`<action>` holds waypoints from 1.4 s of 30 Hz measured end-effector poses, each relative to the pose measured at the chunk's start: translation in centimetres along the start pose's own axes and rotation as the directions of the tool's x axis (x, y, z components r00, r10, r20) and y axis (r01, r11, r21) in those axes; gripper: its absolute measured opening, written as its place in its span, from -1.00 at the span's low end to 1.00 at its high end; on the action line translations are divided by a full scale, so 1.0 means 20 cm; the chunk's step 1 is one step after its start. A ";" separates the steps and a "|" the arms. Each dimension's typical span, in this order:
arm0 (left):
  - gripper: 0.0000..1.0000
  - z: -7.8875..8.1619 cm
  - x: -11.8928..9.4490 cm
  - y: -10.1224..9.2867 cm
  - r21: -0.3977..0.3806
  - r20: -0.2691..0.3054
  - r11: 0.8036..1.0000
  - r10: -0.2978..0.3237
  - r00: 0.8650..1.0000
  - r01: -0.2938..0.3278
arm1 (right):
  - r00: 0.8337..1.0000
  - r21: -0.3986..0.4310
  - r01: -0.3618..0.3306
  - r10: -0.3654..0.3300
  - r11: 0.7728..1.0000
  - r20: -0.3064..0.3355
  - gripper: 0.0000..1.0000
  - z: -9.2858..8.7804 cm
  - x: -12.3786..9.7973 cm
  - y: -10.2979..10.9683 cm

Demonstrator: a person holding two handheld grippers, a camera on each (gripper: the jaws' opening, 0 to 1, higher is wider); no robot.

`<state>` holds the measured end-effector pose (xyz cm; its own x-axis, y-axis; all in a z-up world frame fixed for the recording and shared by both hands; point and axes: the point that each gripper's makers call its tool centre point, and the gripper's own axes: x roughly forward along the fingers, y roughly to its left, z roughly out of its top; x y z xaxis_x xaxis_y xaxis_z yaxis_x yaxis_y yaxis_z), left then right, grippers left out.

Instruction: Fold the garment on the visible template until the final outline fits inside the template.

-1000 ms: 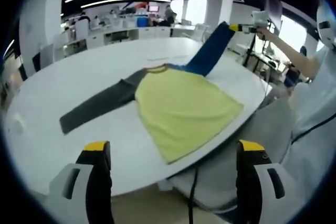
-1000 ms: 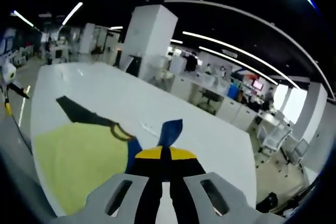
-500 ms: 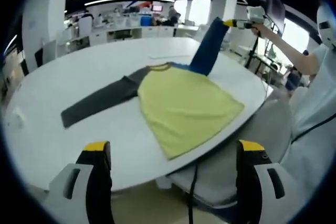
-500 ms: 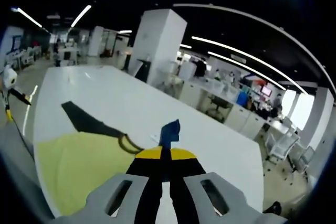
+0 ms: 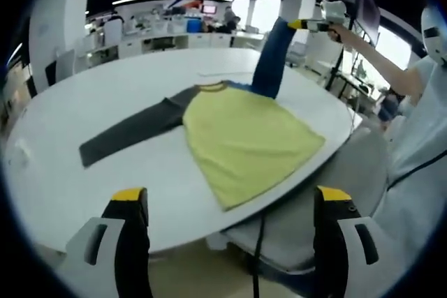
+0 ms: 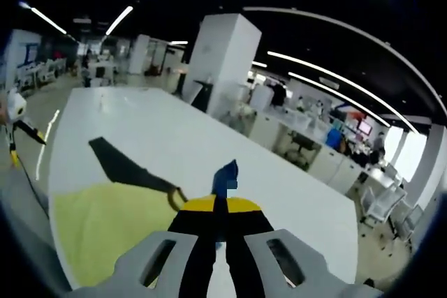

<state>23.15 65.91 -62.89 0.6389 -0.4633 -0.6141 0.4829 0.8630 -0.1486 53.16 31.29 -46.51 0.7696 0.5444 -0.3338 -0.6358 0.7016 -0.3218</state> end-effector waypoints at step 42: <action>0.89 -0.08 -0.04 0.12 -0.052 -0.005 0.999 0.004 1.000 -0.004 | 0.996 0.014 -0.085 0.085 0.996 -0.033 -0.94 0.09 0.47 0.26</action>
<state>22.81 68.61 -63.96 0.6381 -0.4586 -0.6184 0.4484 0.8743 -0.1857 57.13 40.92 -49.67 0.7101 0.5866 -0.3893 -0.6979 0.6593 -0.2798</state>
